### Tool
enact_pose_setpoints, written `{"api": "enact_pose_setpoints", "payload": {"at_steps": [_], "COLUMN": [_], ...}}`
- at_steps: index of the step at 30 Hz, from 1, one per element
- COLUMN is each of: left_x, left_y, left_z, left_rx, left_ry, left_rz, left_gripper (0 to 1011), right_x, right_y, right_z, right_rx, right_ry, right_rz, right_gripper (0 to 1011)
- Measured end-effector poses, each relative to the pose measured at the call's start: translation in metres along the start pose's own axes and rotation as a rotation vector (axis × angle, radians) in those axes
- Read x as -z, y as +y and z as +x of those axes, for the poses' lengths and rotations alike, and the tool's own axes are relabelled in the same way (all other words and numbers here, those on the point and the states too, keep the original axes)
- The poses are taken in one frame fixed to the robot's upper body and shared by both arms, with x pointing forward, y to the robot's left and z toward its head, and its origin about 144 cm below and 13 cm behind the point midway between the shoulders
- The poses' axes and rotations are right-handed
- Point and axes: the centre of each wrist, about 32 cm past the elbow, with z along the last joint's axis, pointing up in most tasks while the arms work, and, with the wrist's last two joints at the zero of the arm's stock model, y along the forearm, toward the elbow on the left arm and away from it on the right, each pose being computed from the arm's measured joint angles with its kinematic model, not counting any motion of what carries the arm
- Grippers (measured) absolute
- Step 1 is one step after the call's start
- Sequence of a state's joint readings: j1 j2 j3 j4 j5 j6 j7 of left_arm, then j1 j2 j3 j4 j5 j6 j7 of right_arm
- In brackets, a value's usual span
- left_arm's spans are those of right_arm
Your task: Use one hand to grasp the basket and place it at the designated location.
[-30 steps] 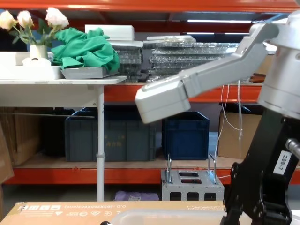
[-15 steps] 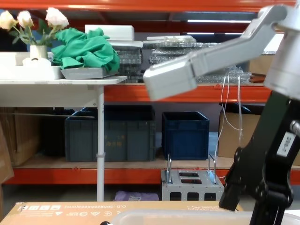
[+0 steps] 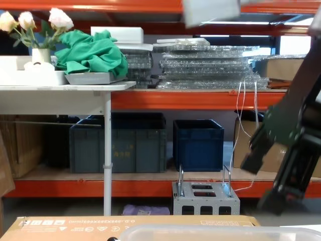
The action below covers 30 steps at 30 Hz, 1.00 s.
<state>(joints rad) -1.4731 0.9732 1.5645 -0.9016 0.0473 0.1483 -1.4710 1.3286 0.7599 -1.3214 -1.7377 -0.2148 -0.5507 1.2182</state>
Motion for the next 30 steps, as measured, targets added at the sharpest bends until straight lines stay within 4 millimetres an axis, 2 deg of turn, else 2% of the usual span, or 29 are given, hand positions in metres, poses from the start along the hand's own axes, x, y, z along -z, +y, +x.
{"api": "enact_pose_setpoints", "payload": {"at_steps": [6,14,20,30], "left_x": [0.000,0.000,0.000,0.000], "left_y": [0.000,0.000,0.000,0.000], "left_z": [0.000,0.000,0.000,0.000], "left_rx": [0.000,0.000,0.000,0.000], "left_ry": [0.000,0.000,0.000,0.000], "left_rz": [0.000,0.000,0.000,0.000], "left_gripper": [0,0,0,0], "right_x": [0.000,-0.001,-0.002,-0.005], "right_y": [-0.017,-0.020,-0.016,0.005], "right_z": [-0.005,-0.006,-0.005,0.002], "right_rx": [0.038,0.051,0.047,0.001], "right_ry": [-0.005,-0.011,-0.014,-0.021], "right_rz": [-0.001,0.001,0.008,0.011], "right_gripper": [1000,1000,1000,1000]}}
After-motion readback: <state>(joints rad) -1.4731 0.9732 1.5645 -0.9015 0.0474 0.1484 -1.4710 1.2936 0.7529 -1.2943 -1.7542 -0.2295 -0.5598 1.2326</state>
